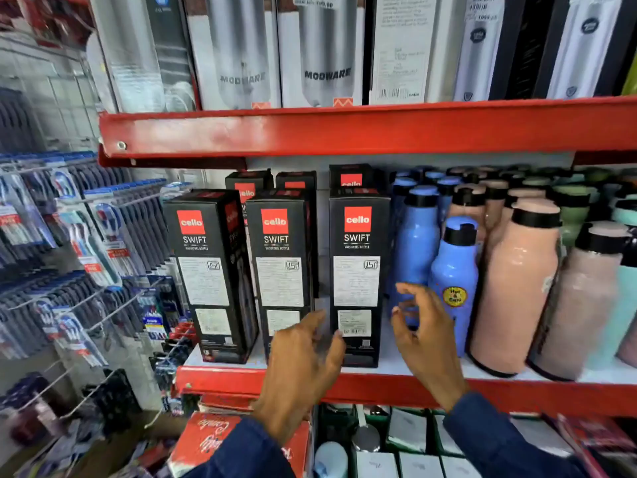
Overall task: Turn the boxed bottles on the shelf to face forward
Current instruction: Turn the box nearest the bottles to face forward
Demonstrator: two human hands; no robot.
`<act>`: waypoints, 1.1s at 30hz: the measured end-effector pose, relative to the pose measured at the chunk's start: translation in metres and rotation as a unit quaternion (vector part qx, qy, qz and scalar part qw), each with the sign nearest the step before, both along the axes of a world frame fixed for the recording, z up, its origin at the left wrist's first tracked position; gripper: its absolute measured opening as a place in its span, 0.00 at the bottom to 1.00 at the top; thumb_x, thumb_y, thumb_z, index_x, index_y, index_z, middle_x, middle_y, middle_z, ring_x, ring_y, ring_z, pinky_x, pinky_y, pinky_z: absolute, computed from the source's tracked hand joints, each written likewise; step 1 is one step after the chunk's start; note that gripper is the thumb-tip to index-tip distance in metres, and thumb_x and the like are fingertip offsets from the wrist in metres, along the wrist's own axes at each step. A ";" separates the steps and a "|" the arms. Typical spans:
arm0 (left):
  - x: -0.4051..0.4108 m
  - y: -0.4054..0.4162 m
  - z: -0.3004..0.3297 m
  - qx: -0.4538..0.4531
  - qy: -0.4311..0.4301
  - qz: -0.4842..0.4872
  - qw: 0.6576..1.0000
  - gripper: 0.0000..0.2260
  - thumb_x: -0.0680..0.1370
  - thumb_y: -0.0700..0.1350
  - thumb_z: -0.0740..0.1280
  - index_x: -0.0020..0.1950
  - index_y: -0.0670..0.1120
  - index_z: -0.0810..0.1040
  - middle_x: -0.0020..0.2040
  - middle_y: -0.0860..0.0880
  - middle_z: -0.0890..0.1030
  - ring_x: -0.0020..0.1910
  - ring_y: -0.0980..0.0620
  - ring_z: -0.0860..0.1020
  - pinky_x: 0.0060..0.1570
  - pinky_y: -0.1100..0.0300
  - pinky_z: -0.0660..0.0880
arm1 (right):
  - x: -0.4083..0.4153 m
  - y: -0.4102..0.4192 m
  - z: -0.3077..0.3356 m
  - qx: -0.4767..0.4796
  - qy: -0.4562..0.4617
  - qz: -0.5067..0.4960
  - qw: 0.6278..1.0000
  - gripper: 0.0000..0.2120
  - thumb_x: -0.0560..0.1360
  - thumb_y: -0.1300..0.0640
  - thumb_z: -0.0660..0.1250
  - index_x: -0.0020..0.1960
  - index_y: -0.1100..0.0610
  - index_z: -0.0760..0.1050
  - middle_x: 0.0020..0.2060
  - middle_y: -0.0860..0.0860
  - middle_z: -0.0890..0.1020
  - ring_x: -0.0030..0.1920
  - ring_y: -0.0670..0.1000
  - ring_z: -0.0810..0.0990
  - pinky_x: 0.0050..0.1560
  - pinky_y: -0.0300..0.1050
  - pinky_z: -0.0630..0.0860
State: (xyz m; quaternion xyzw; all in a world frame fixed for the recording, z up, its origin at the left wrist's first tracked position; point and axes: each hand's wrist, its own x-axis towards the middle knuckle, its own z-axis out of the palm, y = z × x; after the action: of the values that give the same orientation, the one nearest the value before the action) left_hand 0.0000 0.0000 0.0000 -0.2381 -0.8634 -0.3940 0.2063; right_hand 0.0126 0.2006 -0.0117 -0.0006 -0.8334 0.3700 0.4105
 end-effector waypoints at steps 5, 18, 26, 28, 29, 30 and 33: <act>-0.007 0.018 -0.020 0.030 -0.066 0.001 0.997 0.23 0.77 0.51 0.67 0.70 0.43 0.72 0.55 0.44 0.85 0.53 0.47 0.83 0.53 0.58 0.78 | -0.008 -0.003 -0.032 -0.112 -0.126 0.007 0.986 0.16 0.77 0.65 0.63 0.65 0.61 0.73 0.58 0.54 0.82 0.49 0.43 0.81 0.45 0.18 0.69; -0.018 0.024 -0.049 0.103 -0.091 -0.012 0.990 0.19 0.79 0.41 0.67 0.70 0.44 0.72 0.50 0.53 0.81 0.47 0.59 0.79 0.48 0.77 0.74 | 0.007 -0.020 -0.045 -0.123 -0.153 0.029 0.980 0.18 0.77 0.69 0.62 0.66 0.64 0.73 0.53 0.42 0.75 0.54 0.41 0.78 0.44 0.15 0.66; -0.012 0.018 -0.053 0.117 -0.071 0.007 0.991 0.16 0.79 0.39 0.67 0.67 0.43 0.76 0.57 0.49 0.84 0.51 0.60 0.80 0.48 0.84 0.69 | 0.016 -0.019 -0.054 -0.130 -0.155 0.035 0.979 0.22 0.76 0.68 0.61 0.67 0.53 0.74 0.53 0.35 0.80 0.49 0.31 0.80 0.56 0.29 0.75; -0.012 0.017 -0.054 0.113 -0.068 0.010 0.991 0.16 0.79 0.39 0.67 0.67 0.43 0.77 0.57 0.49 0.85 0.51 0.60 0.80 0.48 0.84 0.69 | 0.018 -0.020 -0.054 -0.136 -0.153 0.038 0.978 0.22 0.76 0.68 0.61 0.68 0.53 0.74 0.55 0.39 0.80 0.50 0.27 0.78 0.58 0.29 0.74; -0.012 0.016 -0.054 0.113 -0.070 0.010 0.991 0.16 0.79 0.40 0.67 0.67 0.43 0.77 0.57 0.49 0.85 0.51 0.60 0.81 0.48 0.84 0.69 | 0.019 -0.021 -0.053 -0.136 -0.153 0.040 0.978 0.23 0.76 0.69 0.62 0.68 0.53 0.73 0.55 0.38 0.79 0.50 0.26 0.77 0.57 0.27 0.74; -0.012 0.016 -0.054 0.113 -0.072 0.009 0.991 0.16 0.79 0.40 0.67 0.67 0.44 0.77 0.57 0.49 0.85 0.51 0.60 0.81 0.49 0.84 0.70 | 0.020 -0.022 -0.053 -0.138 -0.154 0.045 0.977 0.23 0.76 0.69 0.62 0.68 0.53 0.73 0.54 0.37 0.79 0.49 0.25 0.77 0.56 0.25 0.73; -0.013 0.014 -0.056 0.111 -0.077 0.007 0.991 0.16 0.79 0.40 0.67 0.67 0.44 0.76 0.58 0.48 0.85 0.52 0.59 0.81 0.49 0.83 0.70 | 0.021 -0.022 -0.054 -0.143 -0.159 0.049 0.976 0.22 0.76 0.69 0.62 0.68 0.54 0.73 0.51 0.33 0.77 0.47 0.23 0.76 0.50 0.19 0.70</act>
State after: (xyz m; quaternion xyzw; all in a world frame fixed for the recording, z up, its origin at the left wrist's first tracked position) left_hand -0.0131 0.0143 -0.0562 -0.1768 -0.8290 -0.5035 0.1670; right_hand 0.0331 0.1790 -0.0656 -0.0773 -0.8255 0.5002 0.2497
